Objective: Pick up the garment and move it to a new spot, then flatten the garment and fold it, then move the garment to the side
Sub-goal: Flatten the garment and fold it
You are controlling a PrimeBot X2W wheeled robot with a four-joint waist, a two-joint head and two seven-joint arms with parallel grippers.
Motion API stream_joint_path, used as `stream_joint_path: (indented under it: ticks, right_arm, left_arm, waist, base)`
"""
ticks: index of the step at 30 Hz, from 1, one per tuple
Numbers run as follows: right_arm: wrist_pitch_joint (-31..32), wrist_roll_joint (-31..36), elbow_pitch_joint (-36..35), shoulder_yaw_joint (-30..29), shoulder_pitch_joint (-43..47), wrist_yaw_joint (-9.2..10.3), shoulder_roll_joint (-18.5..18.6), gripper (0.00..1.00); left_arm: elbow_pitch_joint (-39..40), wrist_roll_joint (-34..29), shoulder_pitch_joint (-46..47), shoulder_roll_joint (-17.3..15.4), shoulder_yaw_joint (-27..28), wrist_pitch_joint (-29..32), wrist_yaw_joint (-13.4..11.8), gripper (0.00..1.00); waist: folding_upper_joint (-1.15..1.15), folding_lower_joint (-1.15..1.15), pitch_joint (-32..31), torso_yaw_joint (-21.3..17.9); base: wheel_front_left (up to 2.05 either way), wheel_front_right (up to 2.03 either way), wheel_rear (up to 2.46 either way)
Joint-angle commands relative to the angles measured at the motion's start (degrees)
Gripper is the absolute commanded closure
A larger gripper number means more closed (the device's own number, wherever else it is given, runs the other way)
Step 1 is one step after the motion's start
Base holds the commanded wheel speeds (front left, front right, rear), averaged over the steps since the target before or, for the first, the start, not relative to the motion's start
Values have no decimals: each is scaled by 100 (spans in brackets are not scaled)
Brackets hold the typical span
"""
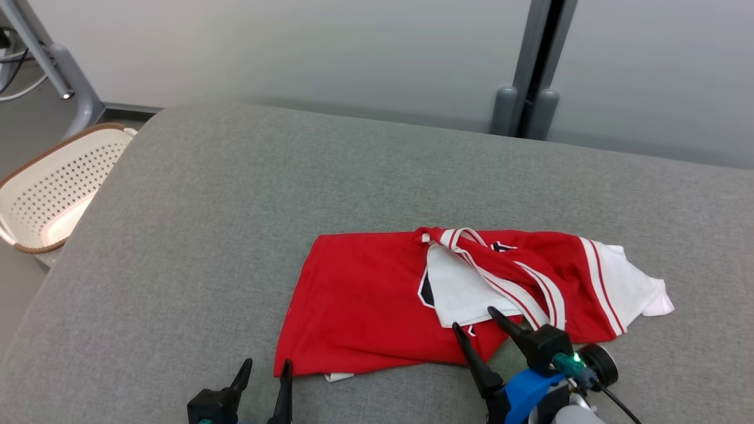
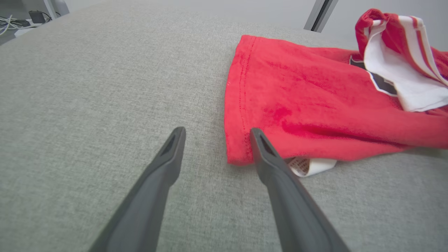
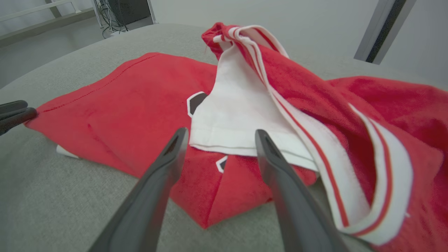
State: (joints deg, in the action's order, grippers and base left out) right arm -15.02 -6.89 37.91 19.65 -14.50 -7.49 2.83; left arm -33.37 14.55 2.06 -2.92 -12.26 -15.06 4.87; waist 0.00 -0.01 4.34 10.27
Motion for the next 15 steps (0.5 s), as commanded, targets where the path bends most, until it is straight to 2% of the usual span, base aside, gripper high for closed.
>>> stream_joint_path:
  ticks: [1,11,12,13,14,15]
  right_arm:
    - [-19,13,95,29,-195,0,17,0]
    - [-19,149,920,164,-786,0,17,0]
    - [-19,149,966,174,-806,0,18,4]
    - [-19,142,1006,183,-826,0,18,20]
    - [-19,142,1006,183,-826,0,18,20]
    - [-19,132,1021,190,-847,0,18,33]
  left_arm:
    - [9,4,49,2,-43,-15,15,0]
    - [25,106,194,1,-166,-15,21,0]
    - [31,111,194,1,-173,-15,10,0]
    - [32,121,196,2,-175,-15,7,0]
    - [32,121,196,2,-175,-15,7,0]
    - [36,132,197,1,-176,-15,4,0]
  waist:
    - [0,1,83,114]
    - [0,1,361,443]
    - [0,1,374,452]
    - [0,1,384,460]
    - [0,1,384,460]
    - [0,1,395,462]
  base:
    - [0,0,0]
    - [0,0,0]
    - [0,0,0]
    - [0,0,0]
    - [0,0,0]
    - [0,0,0]
